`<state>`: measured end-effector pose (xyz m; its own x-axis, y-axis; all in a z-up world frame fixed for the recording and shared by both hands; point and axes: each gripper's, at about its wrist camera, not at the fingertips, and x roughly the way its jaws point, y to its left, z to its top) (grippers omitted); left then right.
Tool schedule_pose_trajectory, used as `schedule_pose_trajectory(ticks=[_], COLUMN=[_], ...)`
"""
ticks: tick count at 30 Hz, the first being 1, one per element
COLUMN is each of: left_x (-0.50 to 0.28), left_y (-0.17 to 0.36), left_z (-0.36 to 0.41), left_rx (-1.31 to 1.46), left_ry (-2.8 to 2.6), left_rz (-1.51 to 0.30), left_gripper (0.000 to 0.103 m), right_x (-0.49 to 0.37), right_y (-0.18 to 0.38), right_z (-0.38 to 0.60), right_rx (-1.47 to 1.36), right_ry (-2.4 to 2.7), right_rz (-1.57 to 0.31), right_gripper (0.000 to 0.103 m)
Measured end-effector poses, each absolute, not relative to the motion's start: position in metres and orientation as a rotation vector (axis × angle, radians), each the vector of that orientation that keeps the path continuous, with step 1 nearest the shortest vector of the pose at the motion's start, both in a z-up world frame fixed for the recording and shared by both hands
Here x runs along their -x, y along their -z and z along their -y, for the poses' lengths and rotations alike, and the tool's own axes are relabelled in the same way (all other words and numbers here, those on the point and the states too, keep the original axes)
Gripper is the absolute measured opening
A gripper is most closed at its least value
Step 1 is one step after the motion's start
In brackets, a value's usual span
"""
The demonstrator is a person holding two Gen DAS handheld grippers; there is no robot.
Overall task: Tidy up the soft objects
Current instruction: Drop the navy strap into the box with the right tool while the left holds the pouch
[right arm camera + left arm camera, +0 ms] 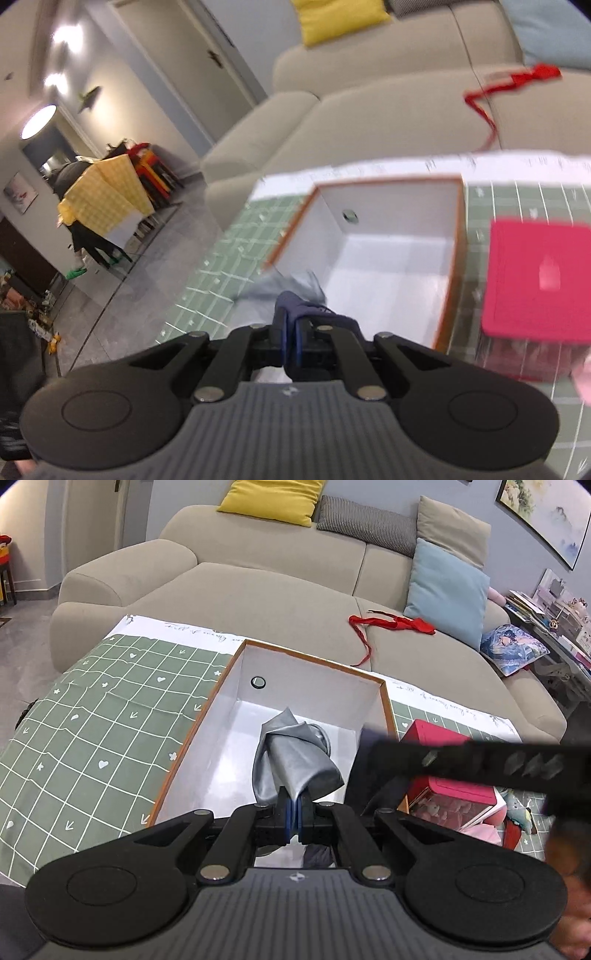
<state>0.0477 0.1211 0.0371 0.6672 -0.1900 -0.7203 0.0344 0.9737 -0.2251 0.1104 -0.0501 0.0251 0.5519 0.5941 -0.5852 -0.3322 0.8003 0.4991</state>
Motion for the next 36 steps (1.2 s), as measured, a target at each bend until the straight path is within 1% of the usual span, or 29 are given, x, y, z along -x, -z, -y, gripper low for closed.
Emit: schedule_pose_trajectory(ticks=[4, 6, 9, 13, 16, 22, 26, 28, 29, 33, 35, 36], left_x=[-0.048, -0.048, -0.048, -0.049, -0.051, -0.053, -0.055, -0.055, -0.055, -0.056, -0.056, -0.057], left_y=[-0.035, -0.033, -0.030, -0.024, -0.020, -0.012, -0.010, -0.008, -0.008, -0.009, -0.009, -0.009], left_z=[-0.123, -0.122, -0.119, -0.113, -0.110, -0.112, -0.113, -0.112, -0.112, -0.117, -0.120, -0.120], left_rx=[0.197, 0.194, 0.187, 0.168, 0.162, 0.192, 0.202, 0.200, 0.201, 0.213, 0.224, 0.224], left_ry=[0.130, 0.134, 0.148, 0.179, 0.191, 0.206, 0.204, 0.204, 0.202, 0.190, 0.188, 0.189], left_rz=[-0.845, -0.853, -0.862, -0.884, -0.912, -0.938, -0.946, -0.949, -0.950, -0.946, -0.944, -0.943], left_gripper=[0.003, 0.003, 0.003, 0.003, 0.003, 0.003, 0.003, 0.003, 0.002, 0.002, 0.002, 0.002], right_x=[-0.104, -0.101, -0.107, -0.116, -0.117, -0.123, -0.121, -0.120, -0.119, -0.115, -0.114, -0.113], right_y=[-0.043, -0.043, -0.024, 0.012, 0.028, 0.039, 0.038, 0.036, 0.035, 0.027, 0.024, 0.022], right_z=[0.050, 0.045, 0.034, 0.029, 0.025, 0.026, 0.027, 0.026, 0.026, 0.026, 0.027, 0.029], right_rx=[-0.371, -0.304, -0.180, -0.142, -0.083, -0.099, -0.133, -0.121, -0.116, -0.099, -0.087, -0.088], right_ry=[-0.594, -0.543, -0.412, -0.343, -0.318, -0.344, -0.374, -0.375, -0.380, -0.409, -0.421, -0.427], right_rz=[-0.789, -0.813, -0.933, -1.051, -1.080, -1.118, -1.134, -1.127, -1.120, -1.067, -1.046, -1.042], right_gripper=[0.004, 0.004, 0.004, 0.004, 0.004, 0.005, 0.009, 0.016, 0.029, 0.042, 0.047, 0.047])
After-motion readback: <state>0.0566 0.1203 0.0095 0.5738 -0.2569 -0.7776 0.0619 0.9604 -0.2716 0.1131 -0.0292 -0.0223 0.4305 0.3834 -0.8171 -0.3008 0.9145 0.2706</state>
